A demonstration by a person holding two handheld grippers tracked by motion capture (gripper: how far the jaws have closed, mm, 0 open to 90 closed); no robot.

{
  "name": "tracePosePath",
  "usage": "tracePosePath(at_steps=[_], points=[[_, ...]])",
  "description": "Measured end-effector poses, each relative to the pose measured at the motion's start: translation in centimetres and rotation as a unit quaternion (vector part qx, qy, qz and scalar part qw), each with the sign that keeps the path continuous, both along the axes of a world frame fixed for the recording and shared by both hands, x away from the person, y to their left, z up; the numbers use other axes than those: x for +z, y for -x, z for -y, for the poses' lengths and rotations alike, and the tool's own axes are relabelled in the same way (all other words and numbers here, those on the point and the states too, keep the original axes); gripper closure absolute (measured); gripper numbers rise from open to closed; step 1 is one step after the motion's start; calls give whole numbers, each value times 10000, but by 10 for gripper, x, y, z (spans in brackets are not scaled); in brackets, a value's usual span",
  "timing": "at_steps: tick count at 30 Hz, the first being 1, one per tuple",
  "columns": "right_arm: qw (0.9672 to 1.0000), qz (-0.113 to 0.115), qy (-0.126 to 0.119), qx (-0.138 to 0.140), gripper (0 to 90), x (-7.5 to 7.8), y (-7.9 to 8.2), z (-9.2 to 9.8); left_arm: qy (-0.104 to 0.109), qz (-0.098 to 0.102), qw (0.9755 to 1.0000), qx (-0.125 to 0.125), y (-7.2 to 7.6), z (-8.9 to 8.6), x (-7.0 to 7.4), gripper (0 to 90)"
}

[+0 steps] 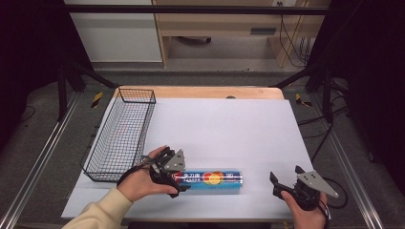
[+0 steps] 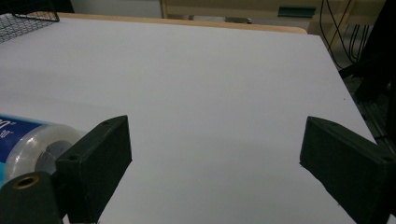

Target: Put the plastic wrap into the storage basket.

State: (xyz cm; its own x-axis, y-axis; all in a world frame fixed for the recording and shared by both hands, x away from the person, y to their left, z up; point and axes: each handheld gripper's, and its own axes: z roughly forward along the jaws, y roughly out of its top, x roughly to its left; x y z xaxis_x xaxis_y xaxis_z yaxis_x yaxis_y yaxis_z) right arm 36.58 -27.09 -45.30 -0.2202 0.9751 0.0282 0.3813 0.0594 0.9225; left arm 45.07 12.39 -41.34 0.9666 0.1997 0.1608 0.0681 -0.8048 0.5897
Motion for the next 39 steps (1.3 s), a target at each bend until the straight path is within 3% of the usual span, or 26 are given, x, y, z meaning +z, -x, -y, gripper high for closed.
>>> tracePosePath(at_steps=[8,14,34,39], points=[[10000,-49,20,73,99,-1,0,-1,-313,-202,9989,-280,-3,13,-12,66],[9999,-82,29,95,100,-2,-1,-2,-204,-304,9991,-203,-8,13,-17,93],[9997,-157,14,175,103,-3,-2,-2,-721,-447,9959,-324,-8,23,-33,189],[9997,-164,7,179,106,-3,-2,-2,-758,-452,9956,-311,-10,22,-35,212]])
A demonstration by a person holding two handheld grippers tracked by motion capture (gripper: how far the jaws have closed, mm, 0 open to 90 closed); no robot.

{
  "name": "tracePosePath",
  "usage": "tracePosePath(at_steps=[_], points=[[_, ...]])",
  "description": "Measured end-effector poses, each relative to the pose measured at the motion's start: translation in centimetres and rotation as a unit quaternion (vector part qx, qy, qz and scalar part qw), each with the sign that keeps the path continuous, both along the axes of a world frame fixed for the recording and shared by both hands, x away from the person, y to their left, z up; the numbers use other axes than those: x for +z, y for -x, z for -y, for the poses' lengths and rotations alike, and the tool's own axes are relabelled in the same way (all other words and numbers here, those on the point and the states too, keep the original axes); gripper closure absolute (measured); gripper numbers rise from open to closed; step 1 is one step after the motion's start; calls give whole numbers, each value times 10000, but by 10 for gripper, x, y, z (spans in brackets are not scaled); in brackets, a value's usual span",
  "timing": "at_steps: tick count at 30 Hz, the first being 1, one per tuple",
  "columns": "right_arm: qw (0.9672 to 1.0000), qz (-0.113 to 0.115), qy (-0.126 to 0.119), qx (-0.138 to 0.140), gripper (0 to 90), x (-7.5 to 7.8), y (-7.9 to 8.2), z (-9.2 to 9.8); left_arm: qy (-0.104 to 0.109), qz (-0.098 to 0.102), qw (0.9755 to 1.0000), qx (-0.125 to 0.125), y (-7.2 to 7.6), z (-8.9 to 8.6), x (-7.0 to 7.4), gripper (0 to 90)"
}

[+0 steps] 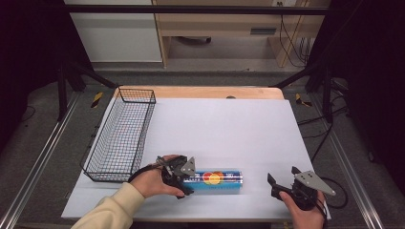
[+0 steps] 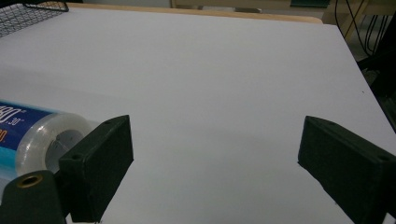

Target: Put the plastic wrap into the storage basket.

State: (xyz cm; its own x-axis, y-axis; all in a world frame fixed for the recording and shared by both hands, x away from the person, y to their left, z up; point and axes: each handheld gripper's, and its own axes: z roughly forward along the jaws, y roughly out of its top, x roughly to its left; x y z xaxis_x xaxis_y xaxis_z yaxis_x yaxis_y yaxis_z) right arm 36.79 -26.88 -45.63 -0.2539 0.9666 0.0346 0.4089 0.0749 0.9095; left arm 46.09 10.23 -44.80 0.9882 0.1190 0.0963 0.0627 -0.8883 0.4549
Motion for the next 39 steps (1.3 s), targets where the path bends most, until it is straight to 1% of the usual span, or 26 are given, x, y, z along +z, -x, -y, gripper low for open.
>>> tracePosePath(at_steps=[1,8,21,22,23,25,33,34,37,38,39], points=[[10000,-4,-7,13,106,0,0,0,-13,-3,10000,-4,0,0,0,242],[10000,-16,-4,21,108,0,0,-1,-90,-59,9999,-28,-1,1,-3,275],[10000,-15,-6,15,110,0,0,-1,-170,1,9998,-92,-1,3,-3,286],[10000,-18,-12,10,111,0,0,-1,-216,24,9997,-125,-1,3,-2,286],[10000,-17,-13,11,111,0,0,0,-180,24,9998,-112,0,4,-3,288],[10000,-10,-8,18,114,0,0,-1,-224,52,9996,-165,0,4,-2,293],[10000,-19,-7,37,122,0,0,-1,-234,36,9996,-181,0,4,-1,299],[10000,-21,-6,39,123,0,0,-1,-272,86,9994,-215,0,4,-1,300],[10000,-14,5,36,125,-1,0,0,-241,55,9994,-222,1,4,-1,303],[10000,-16,3,38,125,-1,0,0,-169,-15,9997,-163,2,3,-1,303],[10000,-27,2,33,126,-1,0,0,-173,-4,9997,-167,2,3,-1,305]])
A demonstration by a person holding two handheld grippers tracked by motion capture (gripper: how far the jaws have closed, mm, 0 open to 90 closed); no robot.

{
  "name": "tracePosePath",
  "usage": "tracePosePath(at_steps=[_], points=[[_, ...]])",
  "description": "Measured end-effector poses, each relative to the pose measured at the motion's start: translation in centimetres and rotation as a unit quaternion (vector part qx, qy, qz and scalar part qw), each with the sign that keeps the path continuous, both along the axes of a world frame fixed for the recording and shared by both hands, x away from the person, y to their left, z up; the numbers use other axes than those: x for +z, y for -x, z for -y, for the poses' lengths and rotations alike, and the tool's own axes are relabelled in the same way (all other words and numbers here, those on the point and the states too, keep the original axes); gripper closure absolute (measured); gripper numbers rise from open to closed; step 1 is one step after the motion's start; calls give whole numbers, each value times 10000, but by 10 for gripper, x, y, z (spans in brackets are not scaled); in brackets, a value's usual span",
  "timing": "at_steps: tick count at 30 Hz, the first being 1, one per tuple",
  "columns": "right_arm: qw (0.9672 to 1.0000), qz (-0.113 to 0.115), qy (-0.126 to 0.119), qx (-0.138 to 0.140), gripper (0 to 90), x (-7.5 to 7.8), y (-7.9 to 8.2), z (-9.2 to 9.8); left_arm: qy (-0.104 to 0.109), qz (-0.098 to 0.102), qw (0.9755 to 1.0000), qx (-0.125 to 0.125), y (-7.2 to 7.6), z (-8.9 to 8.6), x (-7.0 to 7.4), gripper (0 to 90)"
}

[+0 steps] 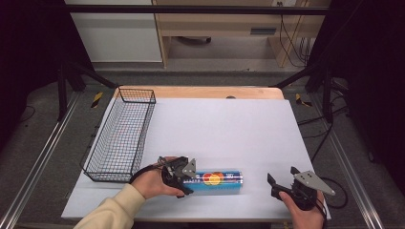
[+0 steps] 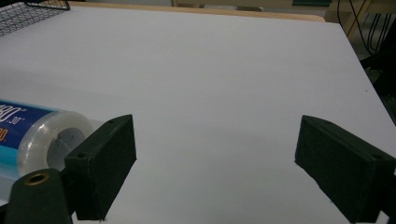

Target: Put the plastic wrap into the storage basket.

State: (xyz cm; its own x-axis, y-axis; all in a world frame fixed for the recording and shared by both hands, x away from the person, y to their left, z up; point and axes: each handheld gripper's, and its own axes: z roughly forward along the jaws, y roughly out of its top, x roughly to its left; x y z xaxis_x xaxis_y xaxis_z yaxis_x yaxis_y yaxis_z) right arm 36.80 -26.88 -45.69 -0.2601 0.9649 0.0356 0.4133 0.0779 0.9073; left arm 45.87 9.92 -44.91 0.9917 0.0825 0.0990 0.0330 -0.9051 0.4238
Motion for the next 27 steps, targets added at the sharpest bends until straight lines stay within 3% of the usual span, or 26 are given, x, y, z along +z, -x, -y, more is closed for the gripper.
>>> tracePosePath(at_steps=[4,8,11,13,16,27], points=[[10000,-22,-15,-17,128,0,0,0,-11,-15,10000,22,1,0,1,306],[10000,7,-9,-35,129,0,0,0,107,-43,9999,99,2,-3,2,308],[10000,4,11,-30,129,0,0,1,365,-130,9989,265,1,-9,8,311],[10000,5,10,-34,129,0,0,0,417,-128,9986,310,2,-11,11,312],[10000,0,-33,-72,129,0,0,0,653,-105,9970,394,4,-15,23,313],[9998,86,129,-158,118,3,1,-2,977,116,9930,654,12,-21,56,316]])
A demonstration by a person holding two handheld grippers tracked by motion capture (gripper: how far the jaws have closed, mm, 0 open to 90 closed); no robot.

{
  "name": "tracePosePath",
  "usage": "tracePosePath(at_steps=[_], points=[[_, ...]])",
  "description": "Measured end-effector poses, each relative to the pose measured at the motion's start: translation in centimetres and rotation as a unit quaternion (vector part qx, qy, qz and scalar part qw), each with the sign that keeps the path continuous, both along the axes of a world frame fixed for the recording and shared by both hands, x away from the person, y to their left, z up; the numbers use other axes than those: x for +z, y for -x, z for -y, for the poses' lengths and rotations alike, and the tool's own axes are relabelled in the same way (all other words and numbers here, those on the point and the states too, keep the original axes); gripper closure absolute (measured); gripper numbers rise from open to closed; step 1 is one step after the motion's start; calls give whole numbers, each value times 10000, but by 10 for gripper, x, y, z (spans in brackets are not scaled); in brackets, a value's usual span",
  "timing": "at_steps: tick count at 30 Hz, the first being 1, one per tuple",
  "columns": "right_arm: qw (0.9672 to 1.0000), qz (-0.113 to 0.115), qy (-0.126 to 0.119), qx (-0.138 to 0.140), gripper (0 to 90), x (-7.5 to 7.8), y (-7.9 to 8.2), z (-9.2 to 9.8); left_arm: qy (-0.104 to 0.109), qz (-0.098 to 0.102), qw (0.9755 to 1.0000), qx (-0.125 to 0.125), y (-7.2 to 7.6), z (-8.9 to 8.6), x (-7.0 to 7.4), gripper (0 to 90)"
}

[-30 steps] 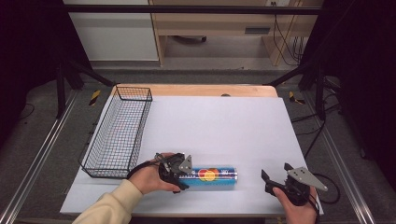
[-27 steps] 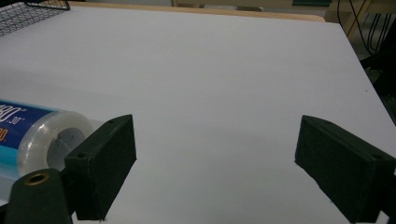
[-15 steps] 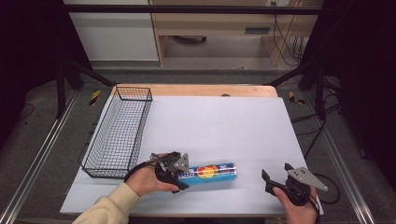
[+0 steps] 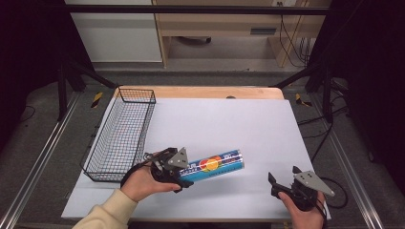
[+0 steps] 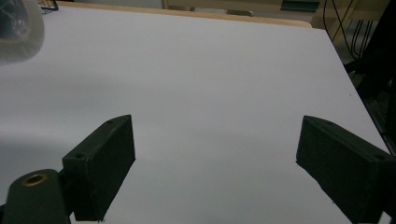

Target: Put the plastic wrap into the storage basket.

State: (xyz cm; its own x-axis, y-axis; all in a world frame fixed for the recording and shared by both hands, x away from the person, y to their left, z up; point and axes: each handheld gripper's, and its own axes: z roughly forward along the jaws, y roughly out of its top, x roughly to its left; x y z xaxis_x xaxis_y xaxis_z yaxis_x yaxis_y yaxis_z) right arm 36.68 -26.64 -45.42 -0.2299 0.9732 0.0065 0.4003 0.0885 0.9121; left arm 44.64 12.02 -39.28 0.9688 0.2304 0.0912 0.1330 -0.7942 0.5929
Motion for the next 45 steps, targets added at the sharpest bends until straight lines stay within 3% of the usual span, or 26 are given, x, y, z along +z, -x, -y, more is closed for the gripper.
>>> tracePosePath(at_steps=[10,20,26,30,31,36,39,40,44,45], points=[[10000,25,65,-58,115,1,1,-2,180,171,9995,193,3,-13,32,318],[9998,135,130,-77,108,4,3,-4,292,241,9970,681,-3,-39,57,319],[9996,190,224,51,113,6,3,-13,335,251,9929,1114,-4,-59,70,320],[9995,177,239,141,114,5,3,-15,337,275,9912,1249,-3,-68,75,320],[9995,172,243,133,114,5,4,-15,349,289,9898,1351,-2,-75,78,320],[9996,160,221,11,115,5,4,-12,400,329,9874,1498,1,-90,84,320],[9996,132,245,-48,117,5,3,-12,418,376,9841,1685,6,-108,88,320],[9996,132,245,-48,117,5,3,-12,418,376,9841,1685,6,-108,88,321],[9995,124,286,-33,119,4,2,-14,531,397,9787,1942,12,-130,95,321],[9995,124,286,-33,119,4,2,-14,531,397,9787,1942,12,-130,95,321]])
